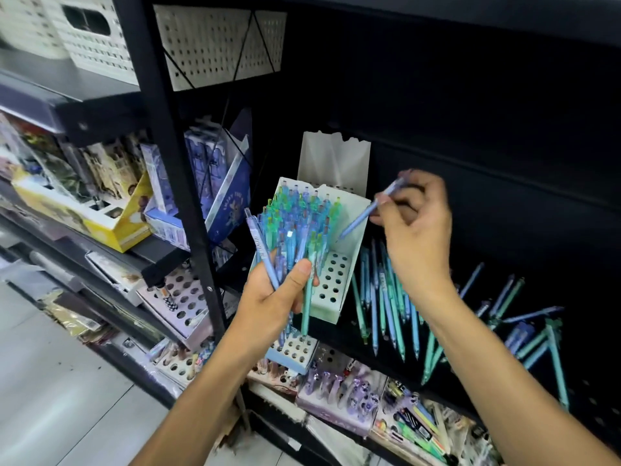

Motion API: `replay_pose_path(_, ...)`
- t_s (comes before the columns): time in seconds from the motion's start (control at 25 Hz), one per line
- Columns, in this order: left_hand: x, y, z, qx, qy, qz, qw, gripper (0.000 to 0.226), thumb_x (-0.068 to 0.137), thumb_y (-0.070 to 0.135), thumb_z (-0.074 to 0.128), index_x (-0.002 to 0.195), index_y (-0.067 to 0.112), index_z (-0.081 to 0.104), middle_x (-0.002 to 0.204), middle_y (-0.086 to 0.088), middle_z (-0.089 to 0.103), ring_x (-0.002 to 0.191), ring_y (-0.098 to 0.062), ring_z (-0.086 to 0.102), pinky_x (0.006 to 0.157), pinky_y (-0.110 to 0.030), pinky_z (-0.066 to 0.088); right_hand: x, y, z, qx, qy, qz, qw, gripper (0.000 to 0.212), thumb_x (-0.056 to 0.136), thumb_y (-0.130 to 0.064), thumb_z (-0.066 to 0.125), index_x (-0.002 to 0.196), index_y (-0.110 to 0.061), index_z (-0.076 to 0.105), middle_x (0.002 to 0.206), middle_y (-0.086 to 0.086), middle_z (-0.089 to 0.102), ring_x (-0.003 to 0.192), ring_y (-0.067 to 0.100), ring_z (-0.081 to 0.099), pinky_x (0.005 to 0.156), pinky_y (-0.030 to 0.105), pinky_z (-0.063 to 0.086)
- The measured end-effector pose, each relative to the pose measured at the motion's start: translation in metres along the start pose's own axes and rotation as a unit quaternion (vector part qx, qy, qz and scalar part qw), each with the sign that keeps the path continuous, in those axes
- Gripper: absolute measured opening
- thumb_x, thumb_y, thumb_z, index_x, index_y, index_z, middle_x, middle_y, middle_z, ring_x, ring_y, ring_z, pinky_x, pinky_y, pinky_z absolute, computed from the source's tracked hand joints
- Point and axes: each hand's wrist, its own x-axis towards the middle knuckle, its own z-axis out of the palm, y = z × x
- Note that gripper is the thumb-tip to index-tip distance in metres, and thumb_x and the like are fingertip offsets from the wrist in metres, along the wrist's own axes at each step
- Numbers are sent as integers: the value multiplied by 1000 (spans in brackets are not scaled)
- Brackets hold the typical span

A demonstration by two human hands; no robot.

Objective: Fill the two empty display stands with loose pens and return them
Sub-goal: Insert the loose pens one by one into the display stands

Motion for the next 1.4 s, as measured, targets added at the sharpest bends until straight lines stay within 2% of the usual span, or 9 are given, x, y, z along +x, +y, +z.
replay_pose_path(0.12, 2, -8, -4, 2, -9, 0, 1000, 35, 96, 36, 51, 77, 12, 68, 53, -1, 47, 50, -13, 48, 56, -19, 43, -3, 16, 10, -136, -35, -22, 990, 21, 94, -13, 64, 109, -23, 52, 90, -9, 69, 77, 3, 64, 73, 19, 49)
replay_pose_path(0.24, 4, -11, -2, -7, -13, 1, 1000, 33, 96, 37, 51, 76, 15, 67, 53, 0, 48, 50, -12, 48, 56, -21, 43, 3, 23, 13, -228, -59, -53, 970, 20, 95, -20, 63, 113, -18, 54, 87, -8, 71, 81, 13, 64, 78, 35, 51)
replay_pose_path(0.36, 5, -13, -1, -18, -13, 3, 1000, 34, 94, 38, 52, 76, 14, 67, 52, 1, 48, 49, -13, 49, 56, -20, 42, 9, 22, 17, -269, -77, -67, 958, 20, 94, -20, 64, 111, -19, 53, 86, -10, 72, 90, 17, 65, 82, 35, 49)
replay_pose_path(0.52, 5, -13, -1, -21, -13, 3, 1000, 33, 94, 39, 52, 77, 15, 67, 52, 0, 49, 50, -13, 49, 57, -20, 42, 12, 24, 21, -296, -83, -63, 950, 20, 94, -20, 64, 109, -22, 51, 88, -9, 71, 87, 14, 64, 74, 24, 40)
replay_pose_path(0.6, 6, -15, -2, -17, -14, 1, 1000, 33, 95, 39, 51, 78, 16, 68, 53, 1, 49, 51, -13, 49, 58, -21, 43, 14, 23, 21, -307, -84, -59, 946, 21, 94, -19, 64, 108, -25, 50, 89, -9, 71, 83, 12, 64, 69, 22, 41)
replay_pose_path(0.8, 5, -16, -2, -26, -13, -1, 1000, 34, 95, 40, 52, 80, 14, 67, 54, -1, 49, 52, -15, 49, 58, -23, 42, 10, 18, 22, -297, -100, -62, 947, 27, 93, -18, 65, 102, -32, 44, 90, -9, 71, 84, 12, 65, 77, 28, 48)
replay_pose_path(1.08, 5, -20, -1, -27, -11, 9, 1000, 30, 97, 40, 52, 78, 21, 68, 56, -4, 50, 52, -15, 48, 58, -25, 43, 6, 17, 17, -300, -106, -55, 946, 22, 94, -19, 64, 112, -23, 51, 89, -8, 72, 81, 12, 64, 73, 24, 40)
replay_pose_path(1.28, 6, -17, 0, -28, -12, 5, 1000, 27, 96, 40, 53, 76, 29, 68, 58, -10, 50, 53, -14, 48, 58, -28, 43, 20, 21, 25, -384, -149, -69, 909, 30, 96, -16, 62, 122, -18, 49, 91, -2, 72, 78, 17, 67, 63, 25, 47)
replay_pose_path(1.4, 5, -18, -2, -23, -17, 10, 1000, 31, 96, 45, 53, 79, 23, 67, 57, -5, 49, 53, -15, 48, 58, -27, 43, 24, 24, 28, -424, -168, -93, 885, 26, 97, -20, 59, 121, -20, 48, 91, -1, 73, 77, 21, 66, 76, 32, 51)
